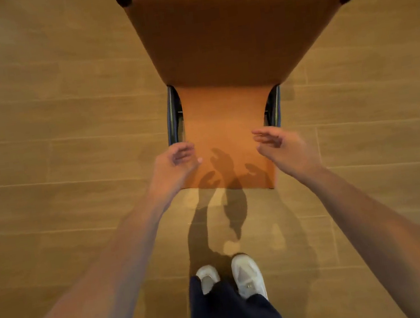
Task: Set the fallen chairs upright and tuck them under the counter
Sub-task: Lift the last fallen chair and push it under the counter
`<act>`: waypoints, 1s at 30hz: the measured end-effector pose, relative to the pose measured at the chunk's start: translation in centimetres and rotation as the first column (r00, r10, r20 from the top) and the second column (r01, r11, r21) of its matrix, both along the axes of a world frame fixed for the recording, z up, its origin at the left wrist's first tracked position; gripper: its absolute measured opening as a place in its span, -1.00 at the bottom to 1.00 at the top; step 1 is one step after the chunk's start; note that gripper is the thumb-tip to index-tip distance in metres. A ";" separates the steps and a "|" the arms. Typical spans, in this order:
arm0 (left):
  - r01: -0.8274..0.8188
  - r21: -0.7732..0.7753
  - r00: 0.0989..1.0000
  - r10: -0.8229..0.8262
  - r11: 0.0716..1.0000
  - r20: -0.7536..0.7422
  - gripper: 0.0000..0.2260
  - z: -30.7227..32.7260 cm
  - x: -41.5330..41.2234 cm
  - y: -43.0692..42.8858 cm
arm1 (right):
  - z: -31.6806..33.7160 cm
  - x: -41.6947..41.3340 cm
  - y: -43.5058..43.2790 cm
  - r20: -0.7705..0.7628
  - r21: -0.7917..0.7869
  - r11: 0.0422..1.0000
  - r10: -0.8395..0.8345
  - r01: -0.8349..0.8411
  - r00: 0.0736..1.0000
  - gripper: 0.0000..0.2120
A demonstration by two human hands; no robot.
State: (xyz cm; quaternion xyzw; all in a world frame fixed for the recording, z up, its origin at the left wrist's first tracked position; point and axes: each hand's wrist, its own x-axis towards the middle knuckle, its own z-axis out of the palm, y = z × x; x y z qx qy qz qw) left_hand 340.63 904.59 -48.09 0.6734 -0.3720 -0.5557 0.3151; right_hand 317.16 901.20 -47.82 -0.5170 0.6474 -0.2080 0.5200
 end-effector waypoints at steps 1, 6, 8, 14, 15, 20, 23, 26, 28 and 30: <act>0.021 0.006 0.999 -0.021 1.000 0.031 -0.69 -2.6 -0.1 0.2 | -2.7 -0.4 0.4 -0.036 -0.015 1.000 0.017 -0.018 0.999 -0.66; 0.106 -0.013 0.975 -0.101 0.994 0.200 -0.69 -15.5 0.0 0.0 | -17.0 -1.6 1.1 -0.253 -0.076 0.982 0.151 -0.175 0.956 -0.61; 0.155 -0.054 0.958 -0.136 0.987 0.251 -0.66 -20.1 0.2 -0.7 | -22.0 -1.5 0.9 -0.313 -0.094 0.965 0.203 -0.243 0.928 -0.59; 0.448 -0.018 0.764 -0.373 0.894 0.527 -0.50 -32.1 0.8 -2.3 | -33.5 -0.7 0.6 -0.427 -0.048 0.896 0.382 -0.442 0.819 -0.48; 0.495 -0.003 0.717 -0.407 0.869 0.566 -0.49 -33.6 0.9 -2.5 | -35.0 -0.6 0.5 -0.446 -0.032 0.880 0.411 -0.474 0.795 -0.46; 0.700 0.103 0.433 -0.535 0.706 0.726 -0.41 -38.5 0.4 -3.5 | -39.8 0.1 -0.2 -0.570 0.018 0.816 0.483 -0.578 0.665 -0.37; 0.762 0.219 0.243 -0.582 0.610 0.776 -0.35 -40.1 0.1 -3.4 | -41.5 0.7 -0.3 -0.658 0.048 0.751 0.520 -0.659 0.544 -0.31; 0.785 0.316 0.079 -0.592 0.533 0.802 -0.31 -41.5 0.2 -3.2 | -42.7 1.3 -0.6 -0.710 0.089 0.718 0.532 -0.691 0.461 -0.23; 0.783 0.362 0.014 -0.596 0.506 0.802 -0.27 -42.4 0.5 -3.1 | -43.4 1.6 -0.6 -0.741 0.109 0.704 0.528 -0.702 0.415 -0.17; 0.783 0.411 -0.077 -0.583 0.467 0.808 -0.23 -43.2 0.8 -2.9 | -44.0 1.7 -0.4 -0.781 0.119 0.675 0.517 -0.728 0.351 -0.13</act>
